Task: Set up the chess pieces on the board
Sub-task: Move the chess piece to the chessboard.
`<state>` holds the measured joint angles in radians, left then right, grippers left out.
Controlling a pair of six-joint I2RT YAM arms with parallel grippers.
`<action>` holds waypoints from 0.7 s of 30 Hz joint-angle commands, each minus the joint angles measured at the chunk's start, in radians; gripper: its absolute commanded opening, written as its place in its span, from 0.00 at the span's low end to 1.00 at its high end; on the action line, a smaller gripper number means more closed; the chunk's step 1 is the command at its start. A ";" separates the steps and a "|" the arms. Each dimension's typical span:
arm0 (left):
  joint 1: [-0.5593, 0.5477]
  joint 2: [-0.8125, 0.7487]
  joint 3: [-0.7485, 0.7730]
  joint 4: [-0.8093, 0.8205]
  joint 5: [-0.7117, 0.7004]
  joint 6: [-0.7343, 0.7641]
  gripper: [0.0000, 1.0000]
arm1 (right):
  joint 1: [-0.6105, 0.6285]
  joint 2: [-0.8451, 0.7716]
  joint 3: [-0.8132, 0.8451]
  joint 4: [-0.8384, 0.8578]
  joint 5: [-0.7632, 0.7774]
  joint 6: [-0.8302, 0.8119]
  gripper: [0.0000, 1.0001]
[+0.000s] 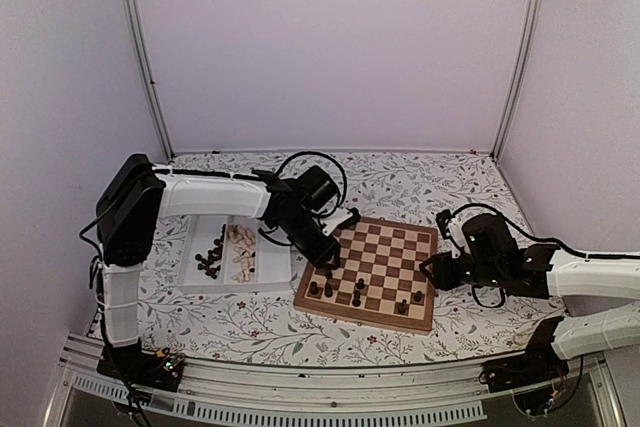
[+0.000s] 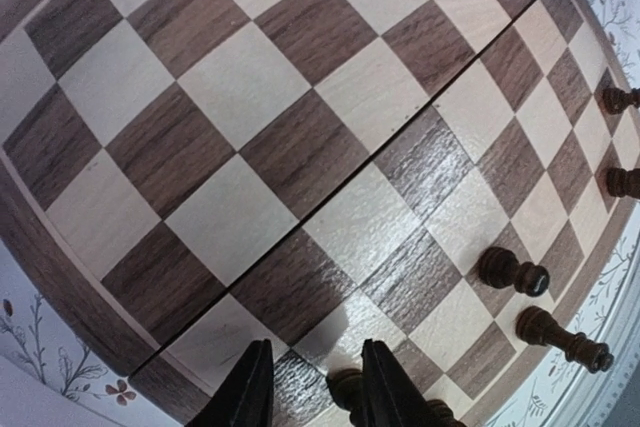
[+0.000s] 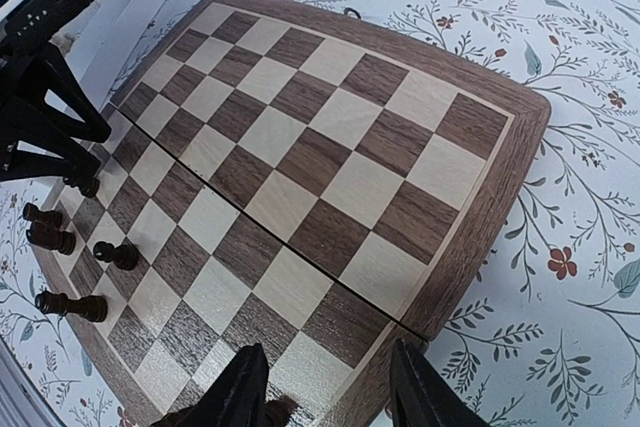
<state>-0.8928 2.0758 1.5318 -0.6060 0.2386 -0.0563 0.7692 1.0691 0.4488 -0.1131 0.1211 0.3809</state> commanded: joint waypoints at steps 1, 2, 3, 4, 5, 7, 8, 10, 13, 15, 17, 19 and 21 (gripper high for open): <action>0.017 -0.090 -0.045 0.043 -0.062 -0.021 0.34 | -0.007 0.008 -0.010 0.020 -0.007 0.008 0.44; 0.027 -0.103 -0.058 0.050 -0.058 -0.024 0.34 | -0.007 0.008 -0.011 0.021 -0.007 0.009 0.44; 0.036 -0.109 -0.068 0.053 -0.051 -0.026 0.34 | -0.007 0.008 -0.013 0.022 -0.008 0.010 0.44; 0.043 -0.109 -0.075 0.053 -0.042 -0.025 0.33 | -0.008 0.008 -0.013 0.021 -0.008 0.010 0.44; 0.045 -0.106 -0.082 0.053 -0.035 -0.023 0.30 | -0.008 0.008 -0.014 0.022 -0.008 0.010 0.44; 0.045 -0.091 -0.084 0.050 -0.017 -0.018 0.25 | -0.009 0.011 -0.015 0.024 -0.009 0.011 0.44; 0.045 -0.083 -0.084 0.051 -0.007 -0.017 0.21 | -0.009 0.012 -0.015 0.024 -0.009 0.010 0.44; 0.043 -0.066 -0.083 0.050 0.010 -0.017 0.14 | -0.008 0.015 -0.013 0.025 -0.011 0.010 0.44; 0.041 -0.050 -0.079 0.051 0.023 -0.009 0.11 | -0.011 0.014 -0.015 0.026 -0.012 0.010 0.44; 0.040 -0.042 -0.075 0.051 0.031 -0.005 0.09 | -0.010 0.011 -0.015 0.026 -0.013 0.010 0.44; 0.039 -0.031 -0.068 0.050 0.040 0.001 0.07 | -0.010 0.011 -0.016 0.026 -0.015 0.010 0.44; 0.038 -0.014 -0.058 0.037 0.049 0.004 0.05 | -0.010 0.011 -0.016 0.026 -0.014 0.010 0.44; 0.036 -0.002 -0.052 0.027 0.054 0.006 0.04 | -0.010 0.012 -0.016 0.026 -0.014 0.010 0.44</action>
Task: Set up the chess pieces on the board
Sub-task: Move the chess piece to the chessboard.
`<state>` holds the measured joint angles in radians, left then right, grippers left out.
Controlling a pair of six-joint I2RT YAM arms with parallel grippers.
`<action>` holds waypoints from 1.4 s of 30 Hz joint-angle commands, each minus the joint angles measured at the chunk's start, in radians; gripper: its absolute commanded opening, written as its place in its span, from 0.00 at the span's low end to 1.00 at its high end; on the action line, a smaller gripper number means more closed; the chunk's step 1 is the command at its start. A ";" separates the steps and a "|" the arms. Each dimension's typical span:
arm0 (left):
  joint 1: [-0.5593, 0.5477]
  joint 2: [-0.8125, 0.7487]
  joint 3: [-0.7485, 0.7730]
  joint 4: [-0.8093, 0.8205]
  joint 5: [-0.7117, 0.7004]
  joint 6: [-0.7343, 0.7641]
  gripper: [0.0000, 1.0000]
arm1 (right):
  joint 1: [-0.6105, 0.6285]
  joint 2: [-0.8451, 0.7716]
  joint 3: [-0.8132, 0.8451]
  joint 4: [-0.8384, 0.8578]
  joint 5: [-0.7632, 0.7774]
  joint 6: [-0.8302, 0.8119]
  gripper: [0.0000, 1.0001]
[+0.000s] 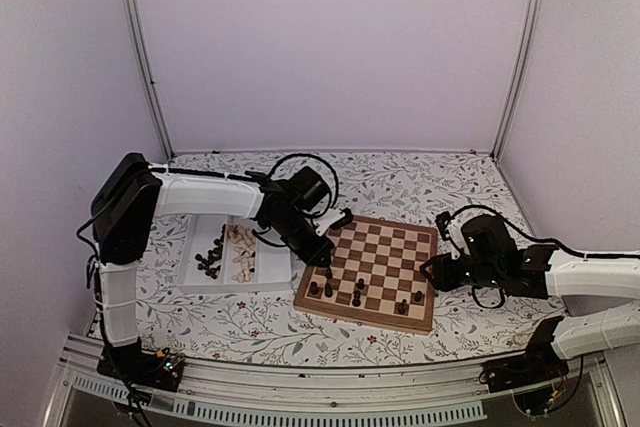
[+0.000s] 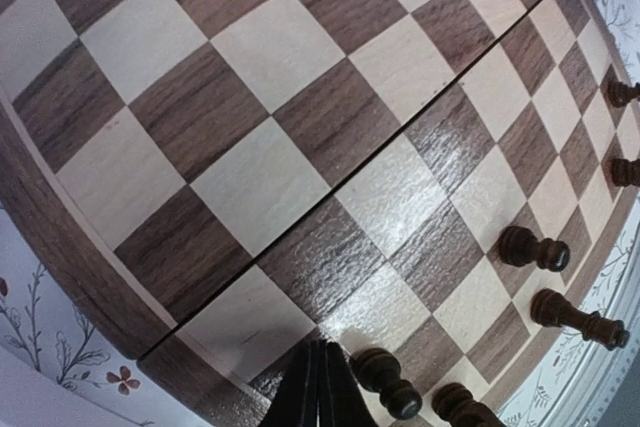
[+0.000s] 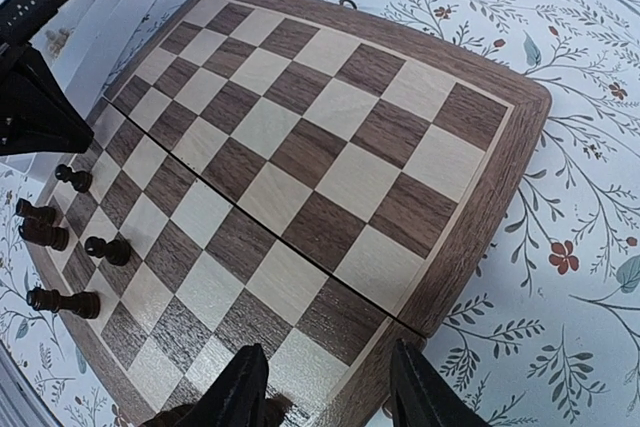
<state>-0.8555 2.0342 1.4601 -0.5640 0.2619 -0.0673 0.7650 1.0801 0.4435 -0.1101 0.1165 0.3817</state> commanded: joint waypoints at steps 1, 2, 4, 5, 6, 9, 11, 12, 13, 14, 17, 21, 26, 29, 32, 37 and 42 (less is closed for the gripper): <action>-0.003 0.043 0.019 -0.016 0.034 0.018 0.04 | -0.006 -0.001 -0.012 0.023 -0.009 0.010 0.44; -0.005 0.045 0.017 -0.016 0.037 0.019 0.04 | -0.006 0.000 -0.012 0.023 -0.009 0.010 0.44; -0.009 0.048 0.014 -0.018 0.044 0.020 0.03 | -0.006 -0.002 -0.014 0.025 -0.009 0.010 0.44; -0.011 0.049 0.014 -0.020 0.047 0.023 0.03 | -0.006 -0.002 -0.015 0.026 -0.011 0.010 0.44; -0.014 0.051 0.014 -0.022 0.050 0.024 0.03 | -0.005 -0.002 -0.015 0.026 -0.011 0.009 0.44; -0.021 0.054 0.014 -0.027 0.060 0.028 0.02 | -0.006 0.000 -0.015 0.027 -0.012 0.009 0.44; -0.026 0.055 0.015 -0.032 0.066 0.028 0.01 | -0.005 0.003 -0.014 0.027 -0.012 0.009 0.44; -0.028 0.056 0.013 -0.035 0.067 0.028 0.01 | -0.006 0.003 -0.015 0.027 -0.012 0.010 0.44; -0.030 0.055 0.010 -0.037 0.066 0.029 0.01 | -0.006 0.002 -0.015 0.027 -0.012 0.010 0.44; -0.032 0.053 0.008 -0.039 0.067 0.029 0.01 | -0.006 0.003 -0.015 0.027 -0.012 0.010 0.44; -0.038 0.049 0.003 -0.040 0.067 0.028 0.00 | -0.007 0.005 -0.015 0.029 -0.013 0.011 0.44; -0.039 0.050 0.007 -0.039 0.071 0.025 0.00 | -0.006 0.010 -0.013 0.029 -0.015 0.010 0.44; -0.043 0.050 0.014 -0.039 0.075 0.016 0.00 | -0.006 0.013 -0.012 0.029 -0.015 0.010 0.44; -0.047 0.051 0.017 -0.034 0.071 0.010 0.00 | -0.007 0.018 -0.011 0.030 -0.015 0.009 0.45; -0.047 0.055 0.021 -0.031 0.070 0.001 0.00 | -0.006 0.022 -0.007 0.032 -0.016 0.008 0.45; -0.039 0.032 0.020 -0.014 0.020 -0.011 0.00 | -0.006 0.029 -0.008 0.032 -0.017 0.006 0.45; 0.009 -0.035 -0.018 -0.012 -0.012 -0.011 0.00 | -0.005 0.023 -0.010 0.032 -0.021 0.006 0.45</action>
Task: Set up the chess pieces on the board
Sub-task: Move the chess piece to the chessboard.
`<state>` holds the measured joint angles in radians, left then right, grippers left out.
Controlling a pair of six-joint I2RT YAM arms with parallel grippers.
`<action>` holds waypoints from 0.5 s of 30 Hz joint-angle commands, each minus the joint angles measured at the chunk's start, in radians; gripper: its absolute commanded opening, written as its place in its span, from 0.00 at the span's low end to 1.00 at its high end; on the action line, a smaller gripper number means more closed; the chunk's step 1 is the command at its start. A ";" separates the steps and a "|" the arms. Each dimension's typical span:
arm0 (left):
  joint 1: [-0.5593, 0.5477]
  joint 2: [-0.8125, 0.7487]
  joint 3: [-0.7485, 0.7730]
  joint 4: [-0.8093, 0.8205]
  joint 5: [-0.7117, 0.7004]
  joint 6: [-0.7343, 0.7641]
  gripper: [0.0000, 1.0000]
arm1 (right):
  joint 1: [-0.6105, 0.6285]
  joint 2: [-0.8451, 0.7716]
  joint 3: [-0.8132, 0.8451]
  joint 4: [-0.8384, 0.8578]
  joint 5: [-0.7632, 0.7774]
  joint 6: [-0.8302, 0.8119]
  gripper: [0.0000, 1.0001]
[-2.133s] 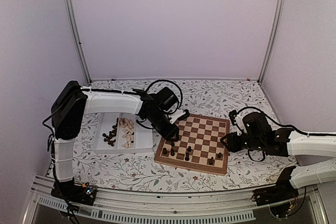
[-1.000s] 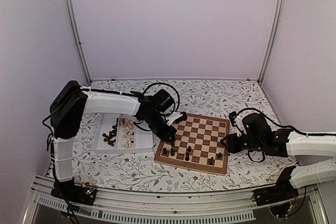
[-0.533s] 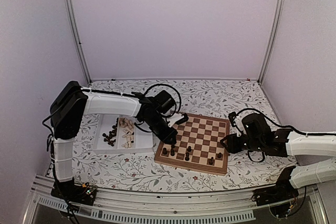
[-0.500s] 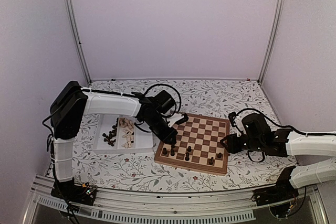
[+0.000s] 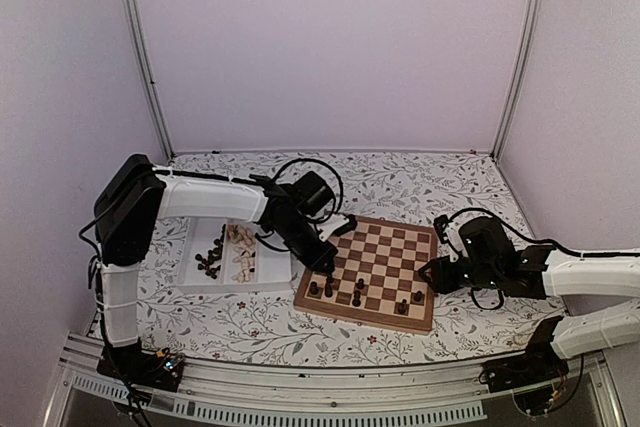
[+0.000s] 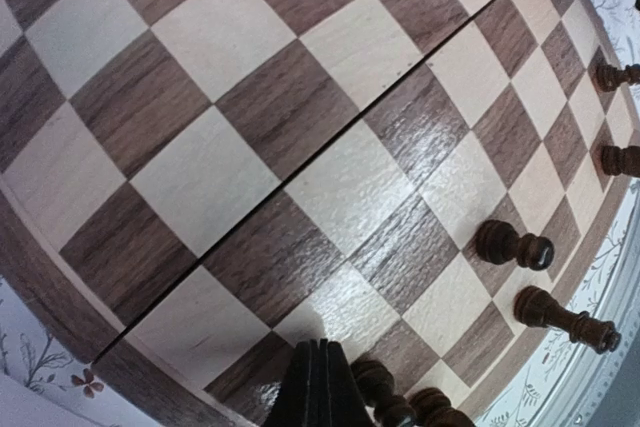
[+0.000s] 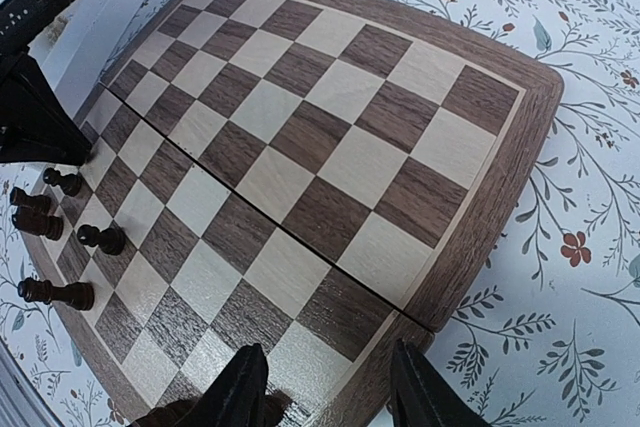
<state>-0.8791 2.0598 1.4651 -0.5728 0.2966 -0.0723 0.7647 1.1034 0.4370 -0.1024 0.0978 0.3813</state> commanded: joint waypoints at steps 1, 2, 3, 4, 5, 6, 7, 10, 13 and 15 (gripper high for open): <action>0.040 -0.070 -0.029 -0.009 -0.049 -0.002 0.00 | -0.005 0.000 -0.004 0.024 -0.002 0.007 0.45; 0.045 -0.074 -0.034 -0.019 -0.050 0.002 0.00 | -0.004 -0.002 -0.004 0.024 -0.001 0.007 0.45; 0.047 -0.075 -0.039 -0.029 -0.045 0.009 0.00 | -0.006 -0.002 -0.003 0.025 -0.002 0.006 0.45; 0.047 -0.074 -0.044 -0.043 -0.038 0.015 0.00 | -0.006 -0.001 -0.004 0.026 -0.001 0.006 0.45; 0.048 -0.073 -0.052 -0.047 -0.026 0.019 0.00 | -0.005 -0.002 -0.004 0.026 -0.002 0.007 0.45; 0.046 -0.074 -0.061 -0.048 -0.012 0.022 0.00 | -0.004 -0.001 -0.004 0.027 -0.002 0.007 0.45; 0.044 -0.076 -0.072 -0.043 -0.001 0.024 0.00 | -0.005 0.001 -0.004 0.029 -0.002 0.006 0.45; 0.031 -0.068 -0.083 -0.031 0.016 0.025 0.00 | -0.005 0.010 -0.005 0.038 -0.003 0.003 0.45; 0.017 -0.048 -0.066 -0.030 0.033 0.025 0.00 | -0.007 0.025 0.002 0.040 -0.007 -0.001 0.45; 0.004 -0.031 -0.046 -0.032 0.052 0.027 0.00 | -0.005 0.032 0.002 0.040 -0.010 -0.004 0.45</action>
<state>-0.8513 2.0087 1.3987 -0.5938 0.3073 -0.0570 0.7647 1.1252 0.4370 -0.0841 0.0944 0.3809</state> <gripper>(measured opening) 0.013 0.448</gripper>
